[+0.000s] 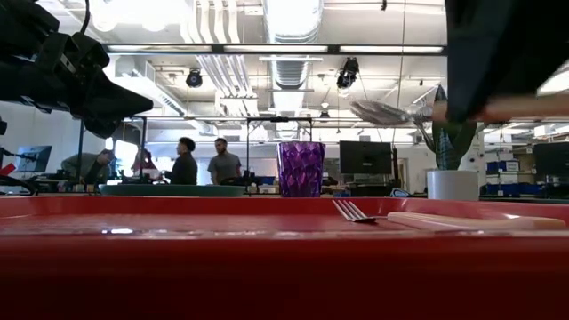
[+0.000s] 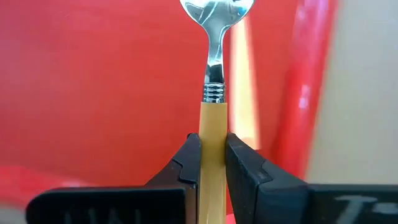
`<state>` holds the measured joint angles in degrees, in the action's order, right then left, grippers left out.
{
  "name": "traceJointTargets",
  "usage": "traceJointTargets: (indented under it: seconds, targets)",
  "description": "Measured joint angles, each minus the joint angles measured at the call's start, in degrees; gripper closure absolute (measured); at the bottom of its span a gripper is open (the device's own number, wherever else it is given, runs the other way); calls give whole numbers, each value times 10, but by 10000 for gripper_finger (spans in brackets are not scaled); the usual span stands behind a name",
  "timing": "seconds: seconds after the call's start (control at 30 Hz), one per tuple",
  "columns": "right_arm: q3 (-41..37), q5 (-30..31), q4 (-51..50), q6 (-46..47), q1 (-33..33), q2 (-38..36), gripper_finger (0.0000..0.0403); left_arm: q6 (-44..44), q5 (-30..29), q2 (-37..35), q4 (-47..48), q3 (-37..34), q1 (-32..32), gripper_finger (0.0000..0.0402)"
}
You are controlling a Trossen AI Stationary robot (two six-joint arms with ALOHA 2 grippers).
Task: Pick and place plate/cup/fork/spoon on tray
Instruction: Put the orange spoon on the red serving tray to the left of the orange fork
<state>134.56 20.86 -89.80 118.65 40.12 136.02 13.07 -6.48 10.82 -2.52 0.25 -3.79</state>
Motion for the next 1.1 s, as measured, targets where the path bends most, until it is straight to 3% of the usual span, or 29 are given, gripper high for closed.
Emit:
traceJointTargets:
  seconds: [0.1,0.3,0.7,1.1]
  targets:
    - [0,6,13,0,-6,3,369,0,0,0,0,0,0,402]
    - [0,37,55,-90,-30,3,369,0,0,0,0,0,0,402]
    - [-1,7,56,-261,-97,2,369,0,0,-1,0,0,0,402]
    - [-62,-21,101,-256,-104,2,369,0,0,0,0,0,0,402]
